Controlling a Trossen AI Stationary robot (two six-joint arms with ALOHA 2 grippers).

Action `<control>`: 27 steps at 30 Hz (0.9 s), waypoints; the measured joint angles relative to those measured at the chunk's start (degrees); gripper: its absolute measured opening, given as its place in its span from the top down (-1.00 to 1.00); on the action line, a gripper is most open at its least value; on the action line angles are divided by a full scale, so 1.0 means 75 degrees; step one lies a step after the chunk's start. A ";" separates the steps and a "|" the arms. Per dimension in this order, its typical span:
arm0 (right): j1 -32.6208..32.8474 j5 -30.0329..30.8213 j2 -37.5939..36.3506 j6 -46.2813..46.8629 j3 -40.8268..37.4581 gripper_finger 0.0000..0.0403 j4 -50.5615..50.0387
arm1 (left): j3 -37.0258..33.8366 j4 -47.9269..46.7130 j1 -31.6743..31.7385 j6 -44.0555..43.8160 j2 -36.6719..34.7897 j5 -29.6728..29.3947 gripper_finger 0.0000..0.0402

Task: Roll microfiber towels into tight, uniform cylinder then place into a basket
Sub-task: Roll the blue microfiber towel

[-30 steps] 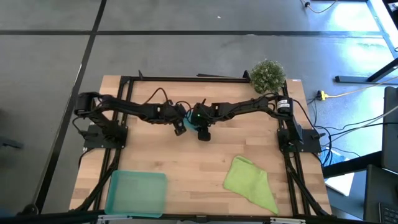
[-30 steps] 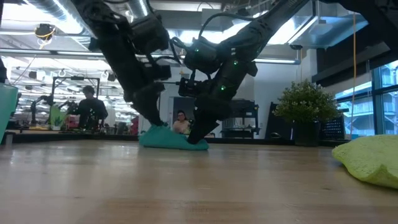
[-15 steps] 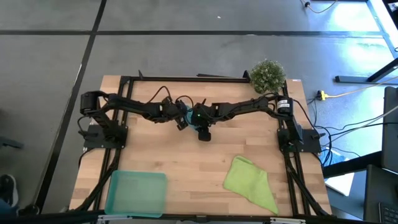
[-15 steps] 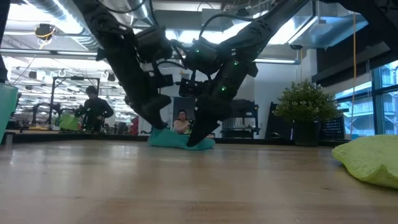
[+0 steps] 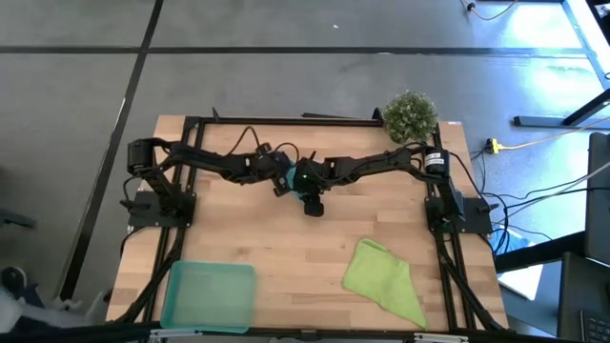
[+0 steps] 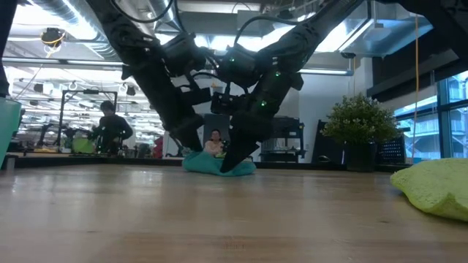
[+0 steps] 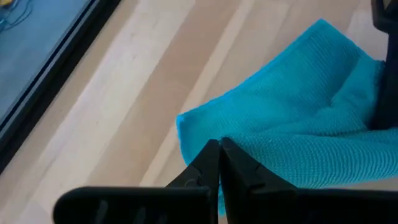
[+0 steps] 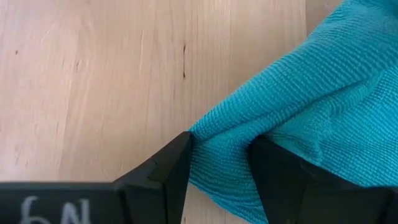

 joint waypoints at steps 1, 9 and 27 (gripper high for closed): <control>0.0000 0.0000 0.0000 -0.0006 0.0002 0.19 0.0000 | 0.0000 0.0005 0.0030 0.0158 0.0000 0.0047 1.00; 0.0000 -0.0009 0.0000 -0.0164 0.0003 0.19 0.0000 | 0.0000 0.0473 0.0404 0.1010 -0.0001 0.0780 1.00; 0.0000 -0.0020 0.0000 -0.0344 0.0009 0.19 -0.0035 | 0.0008 0.1759 0.0614 0.1549 0.1105 0.1242 1.00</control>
